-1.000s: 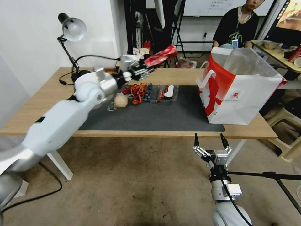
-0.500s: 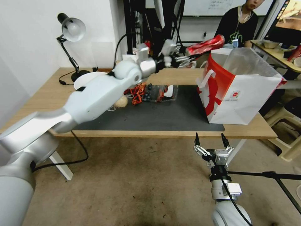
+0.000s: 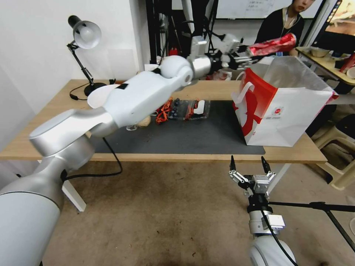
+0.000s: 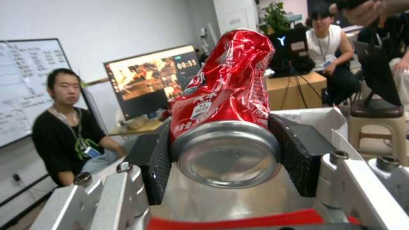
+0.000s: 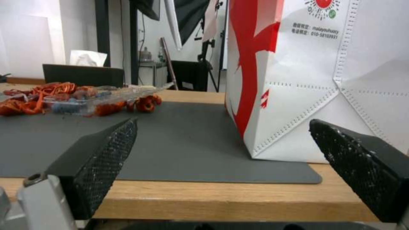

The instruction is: Pick up the trash from the table and place it into the takeout bag.

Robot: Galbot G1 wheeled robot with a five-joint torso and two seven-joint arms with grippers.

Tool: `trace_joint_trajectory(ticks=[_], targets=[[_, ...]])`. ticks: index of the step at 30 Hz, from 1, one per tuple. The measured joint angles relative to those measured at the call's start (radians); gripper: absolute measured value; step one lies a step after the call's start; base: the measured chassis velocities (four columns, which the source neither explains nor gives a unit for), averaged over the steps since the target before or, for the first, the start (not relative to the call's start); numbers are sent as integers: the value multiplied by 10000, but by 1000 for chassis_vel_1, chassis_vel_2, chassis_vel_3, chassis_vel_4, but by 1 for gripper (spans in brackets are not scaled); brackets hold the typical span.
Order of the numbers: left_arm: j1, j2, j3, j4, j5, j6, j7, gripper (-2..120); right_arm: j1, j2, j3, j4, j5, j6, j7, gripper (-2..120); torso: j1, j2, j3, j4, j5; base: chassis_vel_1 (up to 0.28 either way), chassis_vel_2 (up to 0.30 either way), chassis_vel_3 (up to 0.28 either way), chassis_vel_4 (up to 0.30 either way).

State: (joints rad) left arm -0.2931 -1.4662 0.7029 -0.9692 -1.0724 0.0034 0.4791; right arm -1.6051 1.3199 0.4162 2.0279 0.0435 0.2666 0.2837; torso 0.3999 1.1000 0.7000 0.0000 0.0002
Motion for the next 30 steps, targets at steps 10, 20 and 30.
trace_joint_trajectory(ticks=[10, 20, 30], targets=[[-35, -965, 173, 884, 340, -103, 123, 53, -3, -48, 62, 37, 55, 4, 11, 100, 1, 0, 0, 0, -1, 0, 0, 0, 0], [-39, -983, 175, 916, 412, -57, 30, 80, 22, -24, 72, 31, 71, 2, 13, 100, 1, 0, 0, 1, -2, 0, 0, 0, 0], [338, -514, -465, 375, 279, -66, -637, 100, 14, -21, 107, 53, 79, -10, 23, 100, 1, 0, 0, -4, -2, 0, 0, 0, 0]])
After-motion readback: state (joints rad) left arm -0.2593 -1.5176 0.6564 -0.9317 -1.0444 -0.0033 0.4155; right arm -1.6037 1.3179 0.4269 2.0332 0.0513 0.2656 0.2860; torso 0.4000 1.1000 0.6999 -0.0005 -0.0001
